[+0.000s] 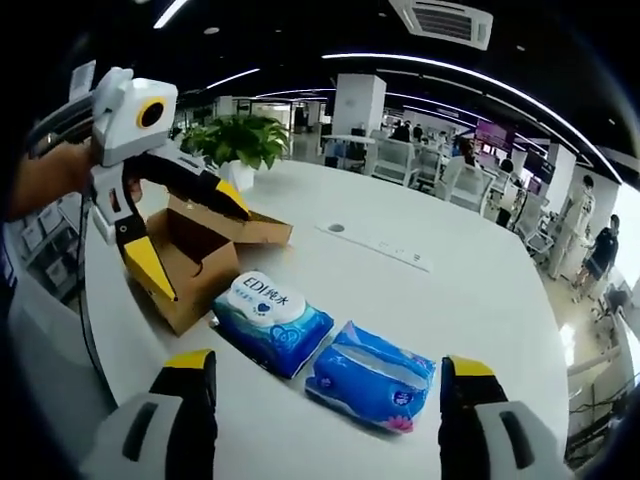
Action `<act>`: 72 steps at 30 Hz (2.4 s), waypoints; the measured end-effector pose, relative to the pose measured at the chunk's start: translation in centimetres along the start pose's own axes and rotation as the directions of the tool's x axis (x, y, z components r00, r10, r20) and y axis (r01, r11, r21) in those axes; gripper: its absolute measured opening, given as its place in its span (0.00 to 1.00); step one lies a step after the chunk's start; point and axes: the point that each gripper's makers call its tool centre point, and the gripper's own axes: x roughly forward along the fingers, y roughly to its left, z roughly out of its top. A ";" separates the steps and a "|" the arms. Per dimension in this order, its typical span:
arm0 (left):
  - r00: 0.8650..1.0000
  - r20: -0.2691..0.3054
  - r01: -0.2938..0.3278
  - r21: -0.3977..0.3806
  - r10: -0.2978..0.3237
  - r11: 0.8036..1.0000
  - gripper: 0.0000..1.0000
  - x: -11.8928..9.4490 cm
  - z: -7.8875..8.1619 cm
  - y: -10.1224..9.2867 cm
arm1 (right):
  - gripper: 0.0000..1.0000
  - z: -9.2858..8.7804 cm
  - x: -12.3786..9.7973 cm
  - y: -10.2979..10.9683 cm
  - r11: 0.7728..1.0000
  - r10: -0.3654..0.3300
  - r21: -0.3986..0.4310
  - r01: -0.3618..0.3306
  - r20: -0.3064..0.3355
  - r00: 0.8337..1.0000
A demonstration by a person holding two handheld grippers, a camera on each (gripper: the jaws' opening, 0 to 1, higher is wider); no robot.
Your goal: Operate the shoe box by opening the lid, removing the specified soft item, and placing it in the target area until the item is outside and the box remains undamaged.
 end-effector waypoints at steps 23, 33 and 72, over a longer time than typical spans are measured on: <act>0.989 0.079 -0.116 -0.127 0.127 0.985 0.93 -6.9 -3.1 2.1 | 0.99 2.0 -1.3 4.1 1.000 0.030 0.003 -0.030 0.058 0.998; 0.980 0.101 -0.153 -0.182 0.174 0.971 0.98 -9.3 -4.7 2.3 | 0.98 1.8 -1.2 5.8 0.998 0.063 -0.008 -0.063 0.061 0.996; 0.933 0.158 -0.276 -0.265 0.324 0.924 0.99 -19.5 -8.9 1.9 | 0.89 6.7 1.2 14.4 0.930 0.322 -0.216 -0.297 0.093 0.942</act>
